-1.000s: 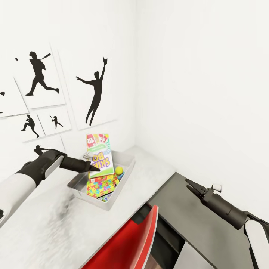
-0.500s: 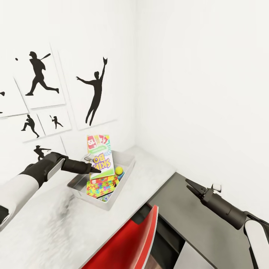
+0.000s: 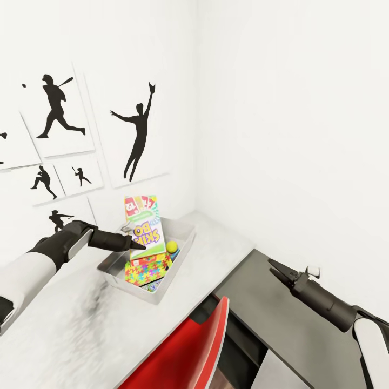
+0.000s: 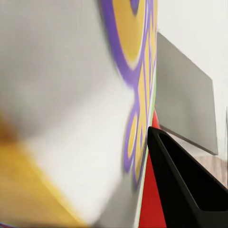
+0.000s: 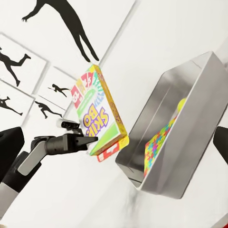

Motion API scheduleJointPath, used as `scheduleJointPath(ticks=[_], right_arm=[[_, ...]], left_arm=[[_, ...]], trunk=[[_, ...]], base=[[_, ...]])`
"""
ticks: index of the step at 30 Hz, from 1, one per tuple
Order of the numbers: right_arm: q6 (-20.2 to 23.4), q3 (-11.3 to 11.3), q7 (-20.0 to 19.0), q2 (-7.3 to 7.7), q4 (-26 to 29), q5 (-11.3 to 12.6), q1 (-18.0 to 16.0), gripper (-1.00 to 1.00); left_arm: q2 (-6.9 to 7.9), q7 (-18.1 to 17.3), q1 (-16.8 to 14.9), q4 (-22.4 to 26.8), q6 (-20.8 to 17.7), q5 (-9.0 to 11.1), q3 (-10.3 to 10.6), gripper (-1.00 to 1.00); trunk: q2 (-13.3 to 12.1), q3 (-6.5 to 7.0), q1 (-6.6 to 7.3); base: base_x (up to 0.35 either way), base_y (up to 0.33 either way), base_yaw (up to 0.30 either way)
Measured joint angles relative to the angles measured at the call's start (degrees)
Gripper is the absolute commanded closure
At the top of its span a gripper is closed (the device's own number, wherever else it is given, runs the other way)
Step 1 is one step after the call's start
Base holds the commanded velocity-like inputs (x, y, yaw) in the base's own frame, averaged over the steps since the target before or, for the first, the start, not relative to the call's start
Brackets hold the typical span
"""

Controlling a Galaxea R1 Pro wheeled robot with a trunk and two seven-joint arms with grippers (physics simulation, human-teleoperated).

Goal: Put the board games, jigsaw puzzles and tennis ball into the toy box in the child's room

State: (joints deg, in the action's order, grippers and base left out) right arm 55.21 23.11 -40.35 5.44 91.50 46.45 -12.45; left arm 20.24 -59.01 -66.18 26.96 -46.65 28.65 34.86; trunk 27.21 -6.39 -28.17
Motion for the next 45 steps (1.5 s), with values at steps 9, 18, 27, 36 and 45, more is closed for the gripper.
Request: scheduleJointPath(ticks=[9, 18, 27, 36, 45], right_arm=[[4.37, -3.97, 13.21, 0.46, -0.08, -0.47, -16.98, -1.00], [4.51, -15.03, 38.42, -0.09, -8.42, 1.31, -34.28, -1.00], [4.52, -16.27, 40.13, 0.01, -10.62, 1.49, -35.36, -1.00], [4.53, -16.31, 40.19, 0.10, -10.66, 1.48, -35.23, -1.00], [4.53, -16.38, 40.19, -0.04, -10.61, 1.46, -34.87, -1.00]], left_arm=[[-0.96, 0.04, 0.00, -0.59, -3.56, 0.30, -1.56, 1.00], [-1.99, -0.05, 0.00, -0.61, -3.80, 0.16, -1.83, 1.00], [-2.48, 0.02, 0.00, -0.61, -3.76, 0.17, -1.87, 1.00], [-3.23, 0.03, -0.01, -0.62, -3.80, 0.10, -1.82, 1.00], [-3.04, 0.03, -0.01, -0.63, -3.77, -0.06, -1.62, 1.00]], trunk=[[-0.01, 0.01, 0.00], [-0.01, -0.23, 0.00], [-0.01, -0.89, 0.00], [0.00, -1.52, 0.00], [0.00, -1.96, 0.00]], base=[[0.000, 0.000, 0.046], [0.000, 0.000, 0.081], [0.000, 0.000, 0.049], [0.000, 0.000, -0.099], [0.000, 0.000, -0.043]])
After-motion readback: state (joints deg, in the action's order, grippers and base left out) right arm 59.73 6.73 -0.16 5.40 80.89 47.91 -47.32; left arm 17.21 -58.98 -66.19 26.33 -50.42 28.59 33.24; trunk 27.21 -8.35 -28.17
